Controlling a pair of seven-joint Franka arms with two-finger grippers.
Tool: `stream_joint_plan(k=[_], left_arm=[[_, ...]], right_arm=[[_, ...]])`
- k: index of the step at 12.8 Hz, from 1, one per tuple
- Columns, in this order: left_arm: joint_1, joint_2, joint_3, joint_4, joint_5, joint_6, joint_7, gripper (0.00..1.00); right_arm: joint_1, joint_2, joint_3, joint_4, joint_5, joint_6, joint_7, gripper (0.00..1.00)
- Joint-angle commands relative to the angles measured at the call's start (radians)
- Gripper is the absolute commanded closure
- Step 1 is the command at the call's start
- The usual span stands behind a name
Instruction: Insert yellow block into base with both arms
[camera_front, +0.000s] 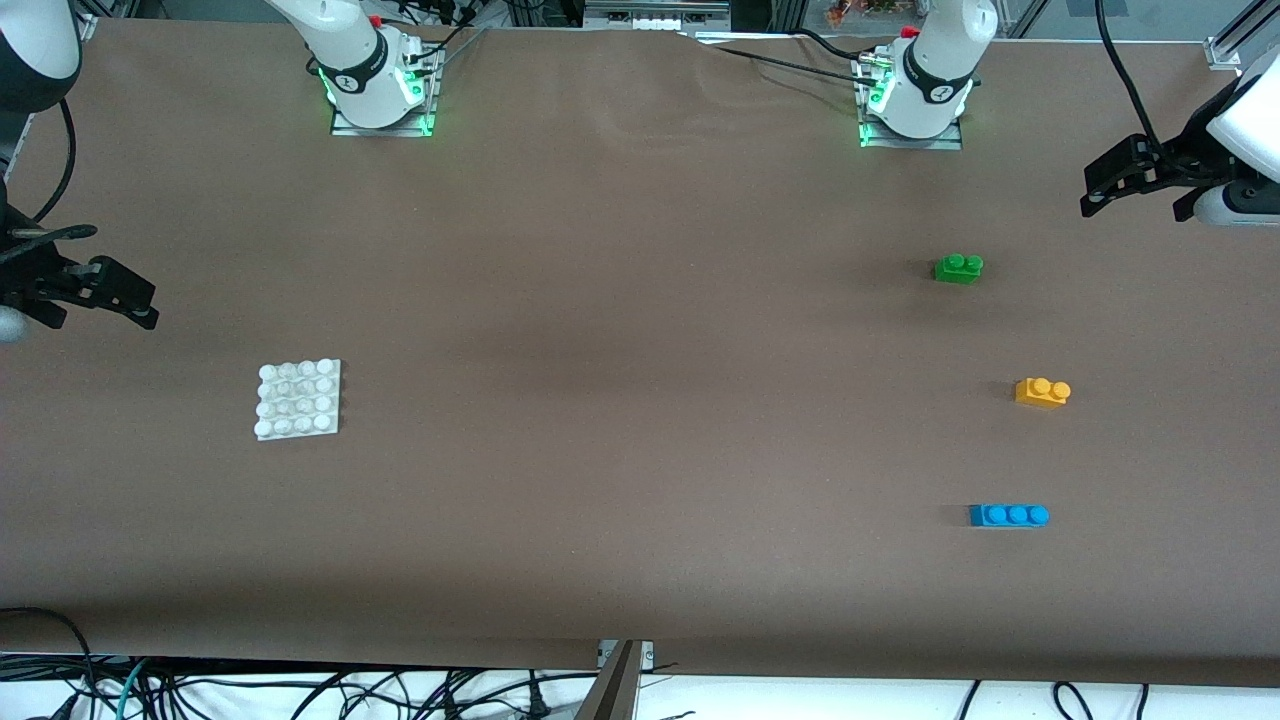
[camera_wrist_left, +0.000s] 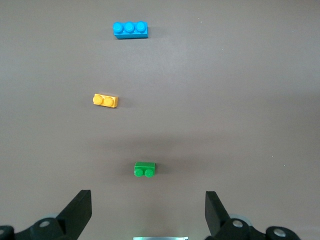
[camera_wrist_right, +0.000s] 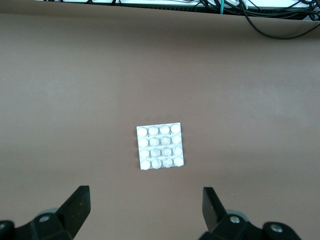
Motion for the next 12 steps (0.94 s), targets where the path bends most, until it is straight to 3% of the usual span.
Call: stream_joint_plan(k=[1, 9, 12], left_arm=[[0.005, 0.002, -0.005, 0.014, 0.001, -0.018, 0.003, 0.0], [0.005, 0.002, -0.003, 0.014, 0.001, -0.021, 0.004, 0.0], [0.005, 0.002, -0.009, 0.015, 0.001, -0.021, 0.004, 0.0]], right_arm=[[-0.013, -0.006, 0.009, -0.004, -0.008, 0.001, 0.011, 0.01], [-0.066, 0.241, 0.006, -0.015, -0.008, 0.073, -0.006, 0.01], [-0.088, 0.336, 0.005, -0.073, -0.01, 0.206, -0.055, 0.01]])
